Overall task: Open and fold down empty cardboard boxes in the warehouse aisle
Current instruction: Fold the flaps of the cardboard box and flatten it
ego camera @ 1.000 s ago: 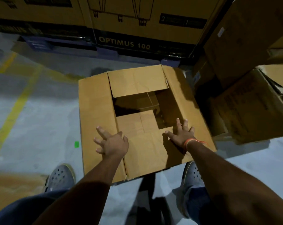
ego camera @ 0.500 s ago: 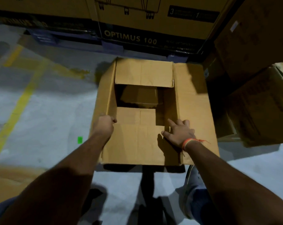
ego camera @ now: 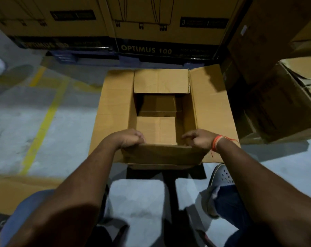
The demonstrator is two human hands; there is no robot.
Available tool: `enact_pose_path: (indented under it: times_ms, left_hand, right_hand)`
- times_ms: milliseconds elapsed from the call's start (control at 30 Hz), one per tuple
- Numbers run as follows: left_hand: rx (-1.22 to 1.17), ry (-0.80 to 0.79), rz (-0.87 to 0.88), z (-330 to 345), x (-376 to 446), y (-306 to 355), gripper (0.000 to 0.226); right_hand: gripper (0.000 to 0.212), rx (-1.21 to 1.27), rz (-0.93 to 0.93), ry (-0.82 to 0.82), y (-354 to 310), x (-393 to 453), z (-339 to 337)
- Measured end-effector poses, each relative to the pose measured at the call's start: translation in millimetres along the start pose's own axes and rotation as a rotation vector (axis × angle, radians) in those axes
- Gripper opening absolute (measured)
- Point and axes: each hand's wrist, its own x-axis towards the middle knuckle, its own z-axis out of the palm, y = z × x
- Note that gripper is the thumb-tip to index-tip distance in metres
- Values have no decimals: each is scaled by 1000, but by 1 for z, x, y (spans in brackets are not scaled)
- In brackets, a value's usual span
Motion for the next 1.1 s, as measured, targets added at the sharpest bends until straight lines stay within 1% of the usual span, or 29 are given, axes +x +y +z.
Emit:
enact_pose_path:
  times_ms: [33, 67, 100, 133, 167, 200, 267, 367, 433, 500, 567, 633, 700, 733, 833, 867, 900, 933, 1000, 1033, 1100]
  left_hand:
    - [27, -114, -13, 7, -3, -2, 33]
    - [75, -209, -28, 15, -3, -5, 59]
    - [142, -256, -32, 25, -2, -7, 84]
    - [226, -251, -13, 37, 0, -9, 102]
    - [317, -207, 28, 52, 1, -9, 111]
    - [406, -146, 67, 68, 5, -9, 116]
    - [522, -70, 117, 94, 14, -8, 119]
    - [614, -54, 139, 120, 34, -11, 115]
    - [687, -32, 140, 130, 42, -15, 101]
    - [737, 20, 165, 137, 45, -24, 83]
    - [718, 91, 205, 141, 45, -33, 61]
    - [668, 130, 216, 139, 43, -35, 45]
    - [660, 122, 212, 136, 46, -34, 42]
    - [676, 110, 213, 135, 48, -33, 42]
    - [674, 86, 219, 134, 52, -34, 41]
    - [631, 84, 216, 133, 55, -36, 40]
    - [540, 75, 202, 132, 58, -39, 38]
    - [372, 48, 174, 130, 63, -42, 38]
    - [-153, -43, 95, 122, 71, -41, 41]
    - [-431, -54, 65, 119, 77, -37, 42]
    - [-1000, -7, 41, 115, 92, -23, 42]
  right_hand:
    - [68, -29, 15, -109, -1, -5, 5]
    - [89, -82, 27, -179, -1, -7, 13]
    - [107, -166, 26, -198, -1, -7, 24]
    - [118, -266, 10, -166, 3, -4, 38]
    - [125, -357, -15, -105, 6, -2, 53]
    - [129, -409, -33, -38, 10, 1, 68]
    - [127, -453, -58, 52, 18, 4, 91]
    - [118, -576, -36, 92, 30, 11, 112]
    - [113, -646, -14, 65, 37, 22, 121]
    - [104, -698, -19, 27, 41, 32, 127]
    - [89, -731, -41, 3, 41, 35, 128]
    - [66, -750, -58, -14, 38, 34, 125]
    - [48, -737, -54, -29, 37, 35, 121]
    - [43, -730, -54, -30, 37, 35, 121]
    - [41, -678, -69, -13, 41, 41, 123]
    - [45, -607, -59, -5, 43, 43, 123]
    - [51, -451, -28, 14, 44, 45, 123]
    - [57, -195, 14, 27, 45, 49, 122]
    - [59, 425, 66, 46, 37, 56, 117]
    - [57, 724, 70, 81, 33, 63, 113]
    - [55, 1331, 65, 149, 24, 82, 104]
